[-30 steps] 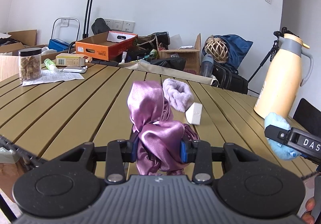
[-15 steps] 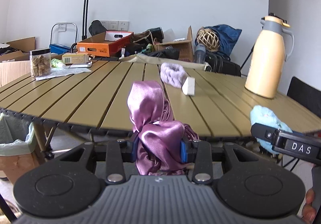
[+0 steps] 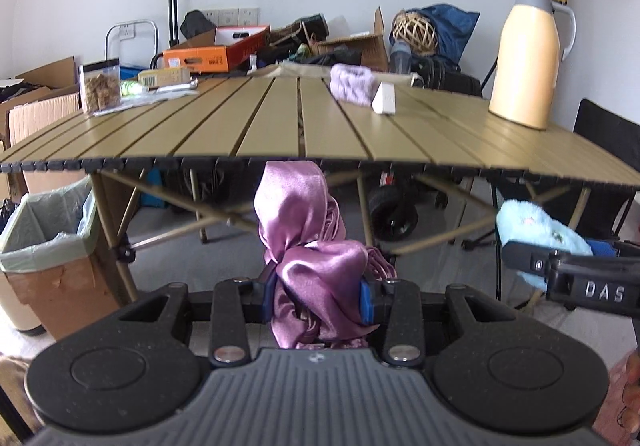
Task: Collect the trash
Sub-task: 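Carry the pink scrunchie and blue plush toy down toward the black bin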
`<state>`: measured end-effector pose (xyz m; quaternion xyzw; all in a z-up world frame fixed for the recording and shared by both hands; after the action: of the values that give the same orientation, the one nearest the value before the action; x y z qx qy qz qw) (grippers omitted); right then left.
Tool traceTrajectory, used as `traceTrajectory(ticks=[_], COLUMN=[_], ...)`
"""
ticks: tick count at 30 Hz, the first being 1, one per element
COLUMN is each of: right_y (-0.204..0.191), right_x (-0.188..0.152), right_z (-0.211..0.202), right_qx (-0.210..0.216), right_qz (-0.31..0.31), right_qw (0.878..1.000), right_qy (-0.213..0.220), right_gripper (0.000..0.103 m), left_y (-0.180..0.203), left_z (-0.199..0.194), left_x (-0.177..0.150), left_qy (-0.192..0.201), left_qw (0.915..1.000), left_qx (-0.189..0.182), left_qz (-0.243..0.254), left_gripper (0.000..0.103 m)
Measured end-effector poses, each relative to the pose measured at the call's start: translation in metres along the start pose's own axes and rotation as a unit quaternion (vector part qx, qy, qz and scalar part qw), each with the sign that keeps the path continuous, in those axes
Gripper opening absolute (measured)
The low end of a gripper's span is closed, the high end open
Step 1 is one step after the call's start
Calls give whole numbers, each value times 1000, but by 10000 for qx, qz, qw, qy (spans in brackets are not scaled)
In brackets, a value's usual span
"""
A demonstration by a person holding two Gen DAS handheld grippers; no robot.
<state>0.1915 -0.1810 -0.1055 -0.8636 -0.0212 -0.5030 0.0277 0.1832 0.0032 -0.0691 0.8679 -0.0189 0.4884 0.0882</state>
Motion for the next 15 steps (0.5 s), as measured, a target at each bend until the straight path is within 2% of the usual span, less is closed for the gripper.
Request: traceTrajectory(ticks=[9,15], right_y=[-15,-19], right_x=[-43,-63], right_z=[1,11], right_qx=[48,99], right_qz=[-435,-577], right_qw=[9969,9914], right_qy=[-659,-1170], right_gripper=[80,80], left_y=[-5,-10], left_z=[2,12], left_x=[-29,-52], left_qy=[-478,-968], left_qw=[9988,9952], left_qx=[68,103], left_qz=[43,25], left_gripper=[38,38])
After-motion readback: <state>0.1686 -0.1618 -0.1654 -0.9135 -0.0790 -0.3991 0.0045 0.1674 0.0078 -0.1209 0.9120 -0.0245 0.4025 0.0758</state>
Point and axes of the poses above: each gripper's, at about its wrist camera, not at the fingertips, and z roughly the way its jaws point, y to its right, x to its top, the point moved 3 cm from there along z, roughly the way its jaws point, and after that the axes turned 11 degrees about -x, right-handed, at the moved point
